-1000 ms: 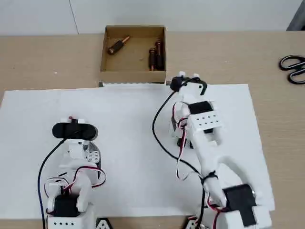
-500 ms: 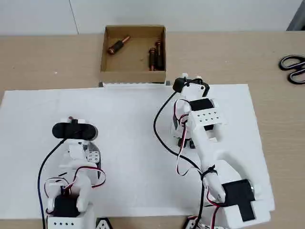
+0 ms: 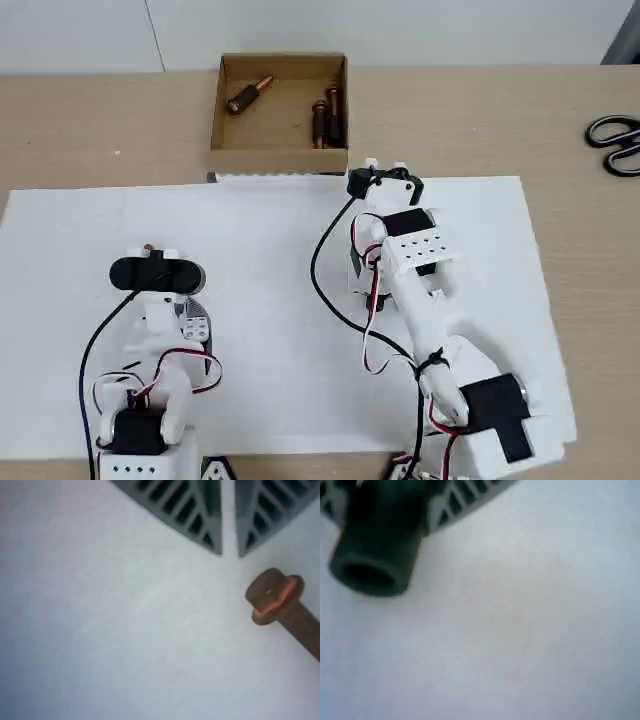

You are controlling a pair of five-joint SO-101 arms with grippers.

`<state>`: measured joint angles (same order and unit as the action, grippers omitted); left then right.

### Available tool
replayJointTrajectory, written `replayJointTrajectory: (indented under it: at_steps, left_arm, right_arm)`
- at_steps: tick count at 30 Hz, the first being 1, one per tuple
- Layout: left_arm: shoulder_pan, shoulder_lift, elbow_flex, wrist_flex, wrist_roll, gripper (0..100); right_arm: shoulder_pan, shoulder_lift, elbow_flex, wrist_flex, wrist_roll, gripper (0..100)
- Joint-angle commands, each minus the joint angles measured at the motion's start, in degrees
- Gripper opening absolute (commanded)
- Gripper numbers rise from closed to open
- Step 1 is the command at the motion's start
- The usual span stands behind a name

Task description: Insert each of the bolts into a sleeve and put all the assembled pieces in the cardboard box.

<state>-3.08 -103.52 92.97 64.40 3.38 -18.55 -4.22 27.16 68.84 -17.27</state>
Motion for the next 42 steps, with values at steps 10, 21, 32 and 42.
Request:
replayJointTrajectory:
  at_steps: [10,21,32,42]
  left_arm:
    - [-0.4,-0.5,-0.3,-1.6,0.2,1]
    - [-0.4,-0.5,-0.3,-1.6,0.2,1]
    - [-0.4,-0.5,-0.3,-1.6,0.2,1]
    - [-0.4,-0.5,-0.3,-1.6,0.2,1]
  right_arm:
    - [-0.9,7.5,-2.2,-0.1,-0.4,9.1]
    - [-0.9,8.3,-1.9,-0.1,-0.1,9.1]
    - [-2.2,14.5,-2.2,0.3,0.1,9.1]
    - [-5.2,14.5,-2.2,0.0,-0.3,17.7]
